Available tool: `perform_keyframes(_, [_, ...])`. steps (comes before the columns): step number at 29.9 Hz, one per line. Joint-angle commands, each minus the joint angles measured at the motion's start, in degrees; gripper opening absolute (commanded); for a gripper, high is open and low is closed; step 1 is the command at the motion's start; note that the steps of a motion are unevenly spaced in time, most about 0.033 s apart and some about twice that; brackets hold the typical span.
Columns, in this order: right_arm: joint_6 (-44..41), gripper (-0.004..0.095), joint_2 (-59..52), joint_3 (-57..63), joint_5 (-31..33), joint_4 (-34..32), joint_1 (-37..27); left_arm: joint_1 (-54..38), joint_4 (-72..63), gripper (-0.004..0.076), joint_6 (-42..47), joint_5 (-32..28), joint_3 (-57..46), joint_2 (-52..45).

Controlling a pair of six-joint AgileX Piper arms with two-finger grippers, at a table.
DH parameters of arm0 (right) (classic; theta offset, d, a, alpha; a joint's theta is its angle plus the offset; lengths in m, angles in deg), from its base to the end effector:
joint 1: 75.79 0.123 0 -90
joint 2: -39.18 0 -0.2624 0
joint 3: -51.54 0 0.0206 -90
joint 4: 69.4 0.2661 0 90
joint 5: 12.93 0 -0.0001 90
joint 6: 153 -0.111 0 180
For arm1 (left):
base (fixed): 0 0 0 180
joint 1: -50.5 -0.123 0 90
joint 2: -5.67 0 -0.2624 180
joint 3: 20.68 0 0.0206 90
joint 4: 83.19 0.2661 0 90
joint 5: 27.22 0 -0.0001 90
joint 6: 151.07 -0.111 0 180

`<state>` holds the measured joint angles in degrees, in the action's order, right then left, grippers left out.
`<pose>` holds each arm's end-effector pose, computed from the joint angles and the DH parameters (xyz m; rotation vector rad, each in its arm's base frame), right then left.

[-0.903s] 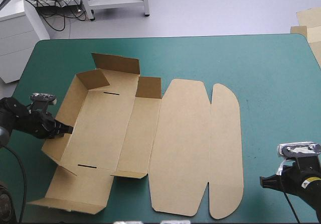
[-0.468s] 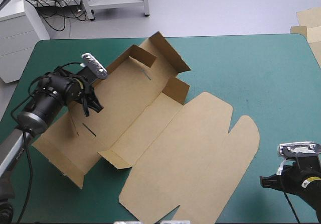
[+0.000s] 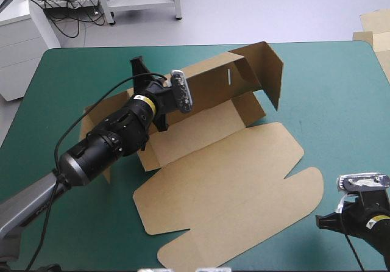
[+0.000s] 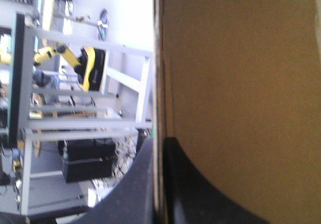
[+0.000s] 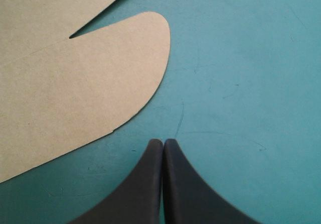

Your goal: Fold the box

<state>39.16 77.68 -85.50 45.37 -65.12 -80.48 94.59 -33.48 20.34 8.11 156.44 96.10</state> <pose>0.1265 -0.0033 0.2617 -0.1393 2.4320 -0.0368 0.2904 -0.2130 0.3439 1.3268 1.5629 0.5602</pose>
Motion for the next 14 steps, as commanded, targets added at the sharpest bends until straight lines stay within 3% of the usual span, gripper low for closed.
perform_keyframes(1, [0.36,-0.002,0.5,-1.44,-2.06,0.31,-0.48,4.08,5.75,-0.001,1.23,-4.44,2.09,-2.02])
perform_keyframes(14, [0.48,-0.002,0.5,-1.44,-1.03,0.41,-0.48,7.5,5.25,-0.001,3.92,-7.69,1.82,-1.02])
